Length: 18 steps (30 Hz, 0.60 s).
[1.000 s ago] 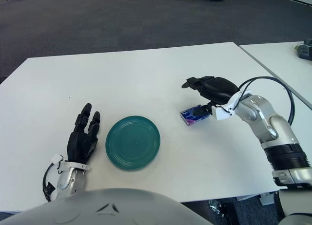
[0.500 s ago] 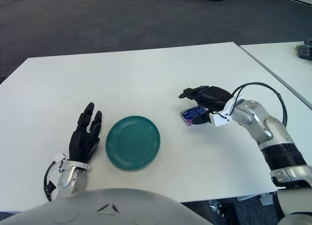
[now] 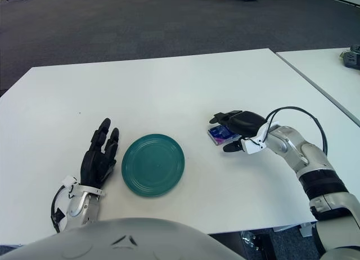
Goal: Put the gum into the plate.
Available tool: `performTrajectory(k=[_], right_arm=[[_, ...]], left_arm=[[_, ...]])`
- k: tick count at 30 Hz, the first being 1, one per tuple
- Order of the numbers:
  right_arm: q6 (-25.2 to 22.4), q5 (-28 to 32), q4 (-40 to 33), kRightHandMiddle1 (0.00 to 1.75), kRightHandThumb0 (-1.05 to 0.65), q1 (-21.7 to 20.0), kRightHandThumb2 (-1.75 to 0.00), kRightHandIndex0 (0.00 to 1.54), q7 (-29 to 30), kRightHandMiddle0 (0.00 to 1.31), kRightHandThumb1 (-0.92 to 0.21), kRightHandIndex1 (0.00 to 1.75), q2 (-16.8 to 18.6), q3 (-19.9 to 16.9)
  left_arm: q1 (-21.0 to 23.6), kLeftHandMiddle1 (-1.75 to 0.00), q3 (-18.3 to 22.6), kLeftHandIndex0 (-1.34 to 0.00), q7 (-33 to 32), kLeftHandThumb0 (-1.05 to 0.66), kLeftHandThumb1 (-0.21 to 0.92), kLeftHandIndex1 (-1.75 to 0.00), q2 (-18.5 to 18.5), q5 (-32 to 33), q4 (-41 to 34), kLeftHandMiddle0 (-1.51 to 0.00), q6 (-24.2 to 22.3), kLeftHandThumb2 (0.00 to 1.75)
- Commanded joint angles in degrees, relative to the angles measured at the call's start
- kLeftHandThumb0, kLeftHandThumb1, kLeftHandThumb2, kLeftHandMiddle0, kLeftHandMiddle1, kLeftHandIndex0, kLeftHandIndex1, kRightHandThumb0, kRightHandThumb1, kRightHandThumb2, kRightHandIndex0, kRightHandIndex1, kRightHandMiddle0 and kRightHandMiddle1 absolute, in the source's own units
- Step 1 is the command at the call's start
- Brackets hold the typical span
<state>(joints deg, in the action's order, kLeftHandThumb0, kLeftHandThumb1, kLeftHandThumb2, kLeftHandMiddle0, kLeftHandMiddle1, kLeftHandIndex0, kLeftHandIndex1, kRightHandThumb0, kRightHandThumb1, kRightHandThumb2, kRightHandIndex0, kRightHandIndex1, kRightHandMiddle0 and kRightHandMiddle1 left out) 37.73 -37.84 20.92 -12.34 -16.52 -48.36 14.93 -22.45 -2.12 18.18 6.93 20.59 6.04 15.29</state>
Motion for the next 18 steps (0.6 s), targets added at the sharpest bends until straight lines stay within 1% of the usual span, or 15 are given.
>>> performTrajectory(k=[1, 6, 11, 14, 18], right_arm=[[0.54, -1.57, 1.08, 0.59, -0.88, 0.08, -0.6, 0.22, 2.39, 0.0, -0.92, 0.0, 1.49, 1.31], [0.88, -3.86, 4.66, 0.58, -0.88, -0.64, -0.6, 0.22, 5.88, 0.0, -0.92, 0.0, 2.87, 3.19], [1.4, -5.98, 8.18, 0.58, -0.88, -1.33, -0.62, 0.22, 10.11, 0.0, -0.92, 0.0, 3.89, 4.91], [1.88, -7.26, 10.28, 0.56, -0.88, -1.88, -0.63, 0.23, 12.78, 0.0, -0.92, 0.0, 4.19, 6.02], [2.35, -10.0, 15.08, 0.52, -0.88, -3.41, -0.65, 0.22, 17.63, 0.0, -0.92, 0.0, 5.13, 8.34]], left_arm=[[-0.91, 0.0, 0.52, 0.0, -0.27, -0.84, 0.92, -0.19, 0.68, 0.47, 2.35, 0.0, -1.89, 0.21], [-0.59, 0.0, 0.37, 0.0, -0.84, -0.87, 0.92, -0.17, 0.37, -1.15, 3.14, 0.0, -0.72, 0.26], [-0.33, 0.0, 0.52, 0.0, -0.27, -0.86, 0.92, -0.17, 0.24, -1.26, 3.64, 0.0, -0.37, 0.3], [-0.06, 0.0, 0.62, 0.0, -0.24, -0.85, 0.92, -0.18, 0.35, -1.14, 3.93, 0.0, -0.29, 0.3], [0.17, 0.0, 0.79, 0.0, -0.37, -0.86, 0.92, -0.19, 0.83, -0.57, 4.06, 0.0, -0.38, 0.27]])
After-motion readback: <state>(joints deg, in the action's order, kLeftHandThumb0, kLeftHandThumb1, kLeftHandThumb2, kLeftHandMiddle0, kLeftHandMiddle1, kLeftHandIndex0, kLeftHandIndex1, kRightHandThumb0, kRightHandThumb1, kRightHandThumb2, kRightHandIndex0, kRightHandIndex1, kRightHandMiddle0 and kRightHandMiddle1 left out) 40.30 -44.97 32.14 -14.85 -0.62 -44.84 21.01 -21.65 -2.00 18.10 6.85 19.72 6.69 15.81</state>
